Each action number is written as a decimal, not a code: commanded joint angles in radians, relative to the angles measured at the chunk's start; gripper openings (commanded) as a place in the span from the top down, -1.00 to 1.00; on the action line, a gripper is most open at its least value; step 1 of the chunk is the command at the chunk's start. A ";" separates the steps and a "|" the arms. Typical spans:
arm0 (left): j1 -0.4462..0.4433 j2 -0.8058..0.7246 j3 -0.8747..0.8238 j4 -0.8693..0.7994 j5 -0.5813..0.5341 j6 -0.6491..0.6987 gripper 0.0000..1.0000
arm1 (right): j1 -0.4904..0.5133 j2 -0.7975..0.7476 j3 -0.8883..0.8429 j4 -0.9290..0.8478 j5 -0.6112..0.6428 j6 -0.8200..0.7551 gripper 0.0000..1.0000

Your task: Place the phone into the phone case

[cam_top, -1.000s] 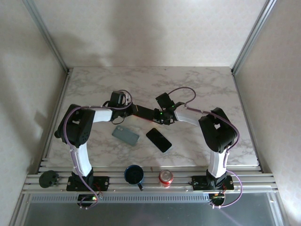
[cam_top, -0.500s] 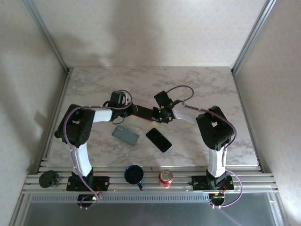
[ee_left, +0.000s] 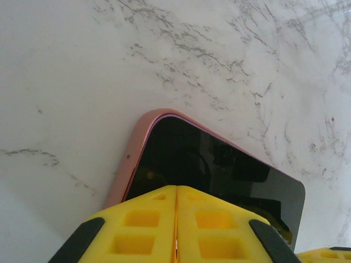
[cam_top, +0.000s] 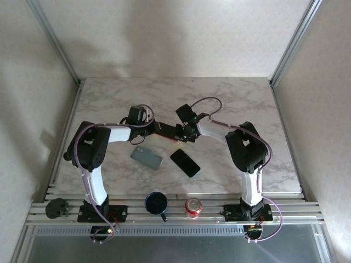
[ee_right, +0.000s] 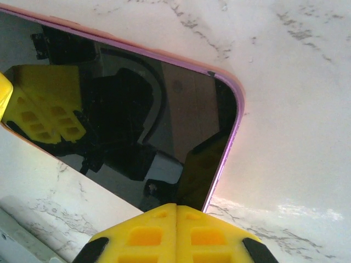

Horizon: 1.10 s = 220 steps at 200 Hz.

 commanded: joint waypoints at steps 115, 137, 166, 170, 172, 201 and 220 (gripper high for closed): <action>-0.007 0.029 -0.016 -0.004 0.005 0.004 0.86 | 0.065 0.300 -0.108 -0.117 0.045 0.005 1.00; -0.007 0.028 -0.019 -0.002 0.004 0.006 0.86 | 0.065 0.331 -0.118 -0.122 0.045 -0.003 1.00; -0.007 0.029 -0.024 0.001 0.008 0.004 0.86 | 0.065 0.372 -0.128 -0.113 0.043 -0.003 1.00; -0.007 0.028 -0.024 0.002 0.007 0.004 0.86 | 0.066 0.380 -0.128 -0.111 0.042 -0.003 1.00; -0.007 0.029 -0.023 0.002 0.007 0.004 0.86 | 0.065 0.384 -0.128 -0.113 0.041 -0.003 1.00; -0.006 0.030 -0.025 0.003 0.010 0.006 0.86 | 0.065 0.433 -0.131 -0.104 0.030 -0.003 1.00; -0.006 0.030 -0.025 0.003 0.009 0.007 0.86 | 0.064 0.464 -0.136 -0.098 0.022 -0.005 1.00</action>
